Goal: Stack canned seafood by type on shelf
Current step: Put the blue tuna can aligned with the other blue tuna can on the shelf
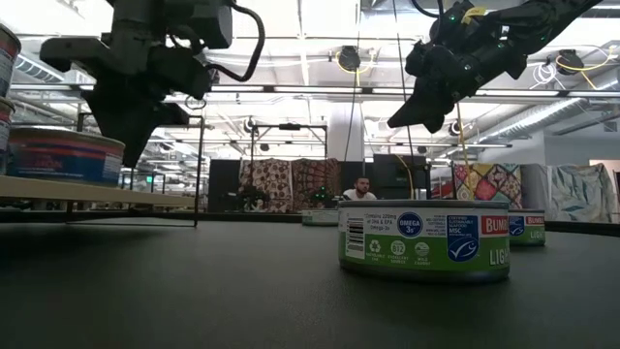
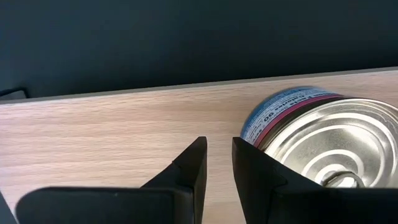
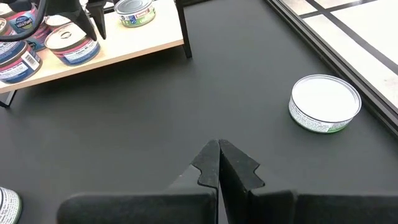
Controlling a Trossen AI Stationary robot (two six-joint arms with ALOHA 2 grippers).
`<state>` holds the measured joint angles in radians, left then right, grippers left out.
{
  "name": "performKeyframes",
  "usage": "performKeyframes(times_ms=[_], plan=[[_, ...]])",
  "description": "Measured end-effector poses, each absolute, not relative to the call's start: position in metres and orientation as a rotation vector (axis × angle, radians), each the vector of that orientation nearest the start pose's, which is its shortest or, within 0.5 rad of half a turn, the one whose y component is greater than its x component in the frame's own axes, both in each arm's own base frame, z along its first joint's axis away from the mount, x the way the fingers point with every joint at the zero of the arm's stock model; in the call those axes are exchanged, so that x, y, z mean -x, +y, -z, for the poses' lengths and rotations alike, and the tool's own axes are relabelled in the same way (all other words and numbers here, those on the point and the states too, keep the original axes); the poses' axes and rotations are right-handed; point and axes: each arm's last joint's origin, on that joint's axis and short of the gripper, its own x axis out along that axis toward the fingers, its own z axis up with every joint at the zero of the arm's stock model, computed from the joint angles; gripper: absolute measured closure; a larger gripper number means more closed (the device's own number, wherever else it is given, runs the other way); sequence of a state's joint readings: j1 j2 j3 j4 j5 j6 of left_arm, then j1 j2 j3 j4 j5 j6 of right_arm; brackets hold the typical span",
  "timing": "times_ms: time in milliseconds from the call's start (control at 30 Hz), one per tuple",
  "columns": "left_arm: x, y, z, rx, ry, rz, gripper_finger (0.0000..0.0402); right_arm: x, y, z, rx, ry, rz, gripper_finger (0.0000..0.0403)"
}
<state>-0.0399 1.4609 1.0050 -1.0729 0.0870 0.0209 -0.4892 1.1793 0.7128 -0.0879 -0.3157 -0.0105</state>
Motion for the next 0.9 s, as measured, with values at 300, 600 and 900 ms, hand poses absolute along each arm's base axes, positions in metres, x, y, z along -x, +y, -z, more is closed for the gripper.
performKeyframes(times_ms=[300, 600, 900], plan=[[-0.240, -0.025, -0.216, 0.031, 1.534, 0.140, 0.0324, -0.221, -0.108, -0.241, -0.207, 0.512, 0.166, 0.0403], [-0.239, -0.035, -0.216, 0.011, 1.535, 0.184, 0.0324, -0.221, -0.108, -0.241, -0.222, 0.510, 0.170, 0.0403], [-0.241, -0.041, -0.216, 0.009, 1.508, 0.217, 0.0324, -0.221, -0.108, -0.241, -0.232, 0.509, 0.173, 0.0403]])
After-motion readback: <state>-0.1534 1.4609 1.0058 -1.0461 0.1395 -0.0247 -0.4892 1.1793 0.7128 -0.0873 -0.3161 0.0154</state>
